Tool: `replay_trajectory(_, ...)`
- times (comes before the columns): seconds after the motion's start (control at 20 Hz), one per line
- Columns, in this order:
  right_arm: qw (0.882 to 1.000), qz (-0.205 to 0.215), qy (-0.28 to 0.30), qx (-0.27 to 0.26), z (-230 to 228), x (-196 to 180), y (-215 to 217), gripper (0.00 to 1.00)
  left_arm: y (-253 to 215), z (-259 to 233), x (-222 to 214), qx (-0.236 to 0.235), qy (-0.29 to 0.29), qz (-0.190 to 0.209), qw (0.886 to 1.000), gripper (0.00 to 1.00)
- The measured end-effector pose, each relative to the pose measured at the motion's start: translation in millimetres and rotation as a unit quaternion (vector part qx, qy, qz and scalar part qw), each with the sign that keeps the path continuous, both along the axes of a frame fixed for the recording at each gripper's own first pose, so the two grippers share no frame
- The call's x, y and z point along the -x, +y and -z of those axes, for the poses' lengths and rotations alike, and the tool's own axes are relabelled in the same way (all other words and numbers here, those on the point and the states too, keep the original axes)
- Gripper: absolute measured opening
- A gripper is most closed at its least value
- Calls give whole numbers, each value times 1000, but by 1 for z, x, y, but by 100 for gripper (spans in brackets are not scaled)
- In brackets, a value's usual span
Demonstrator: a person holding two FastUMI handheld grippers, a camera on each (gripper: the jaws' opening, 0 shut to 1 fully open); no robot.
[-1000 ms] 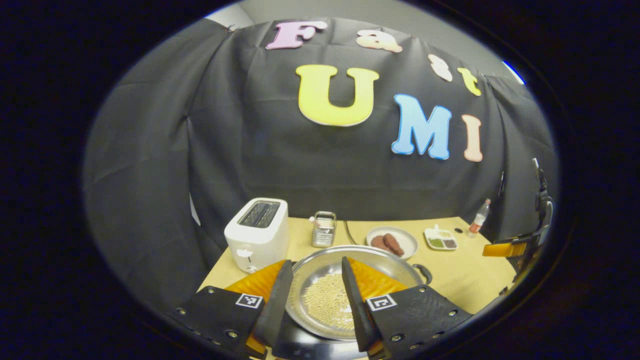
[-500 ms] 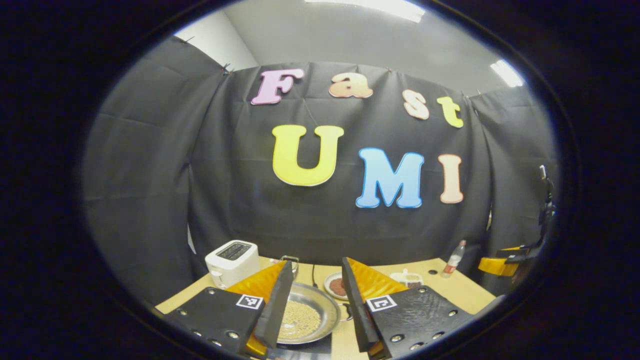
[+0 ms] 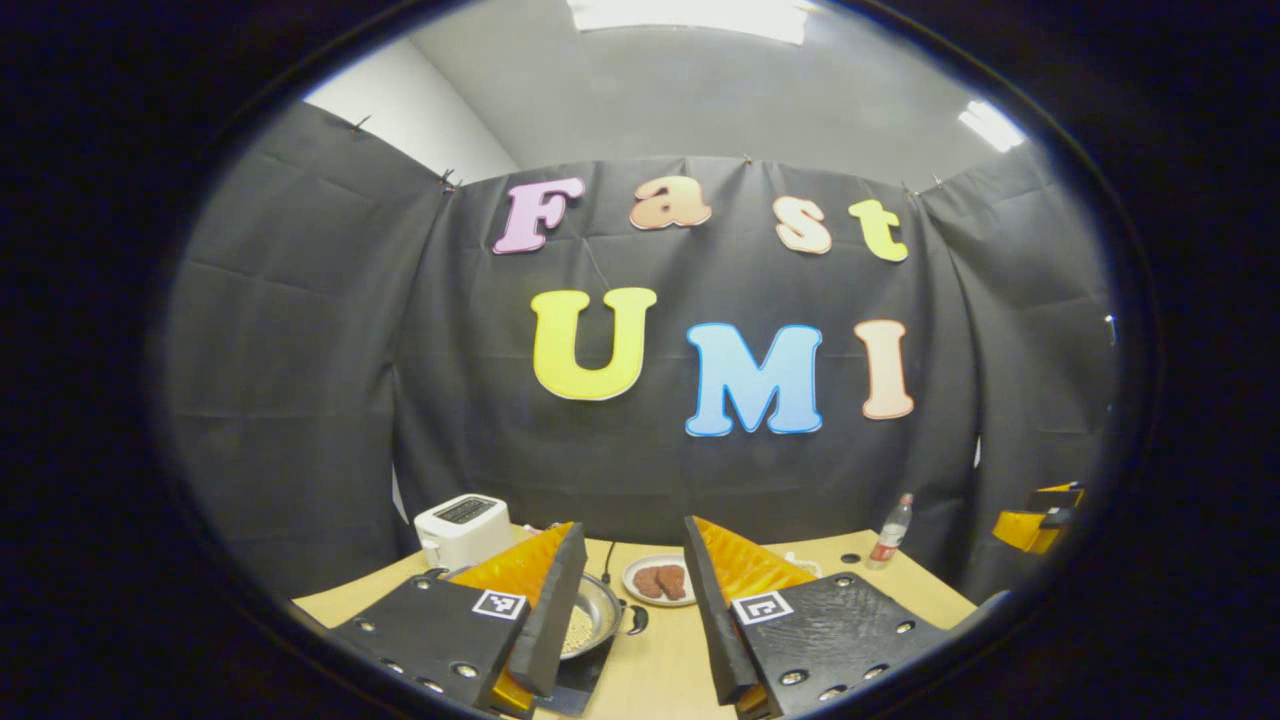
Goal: First push the handle of the pot to place it horizontally, then grasp the pot with both hands and set it on the induction cooktop.
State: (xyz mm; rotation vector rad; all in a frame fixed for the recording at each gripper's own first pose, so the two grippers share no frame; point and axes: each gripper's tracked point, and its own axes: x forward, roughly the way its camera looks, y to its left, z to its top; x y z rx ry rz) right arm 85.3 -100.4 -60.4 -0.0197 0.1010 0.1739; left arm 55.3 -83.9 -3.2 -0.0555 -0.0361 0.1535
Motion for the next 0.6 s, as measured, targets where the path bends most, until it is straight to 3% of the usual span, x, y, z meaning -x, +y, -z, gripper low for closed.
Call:
replay_trajectory(0.25, 1000, 17, -3, -9, -4, 17, -4, 98, -37, -8, 16, -3, -8, 31, 999, 60)
replay_trajectory(0.4, 1000, 19, -6, -13, -9, 25, 8, 98, -33, -14, 22, 0, -13, 42, 999, 63)
replay_trajectory(0.55, 999, 32, -15, -10, -15, 28, 16, 98, -15, -11, 30, 2, -14, 44, 999, 60)
replay_trajectory(0.6, 999, 34, -18, -12, -17, 30, 21, 98, -7, -8, 32, 1, -13, 41, 999, 53)
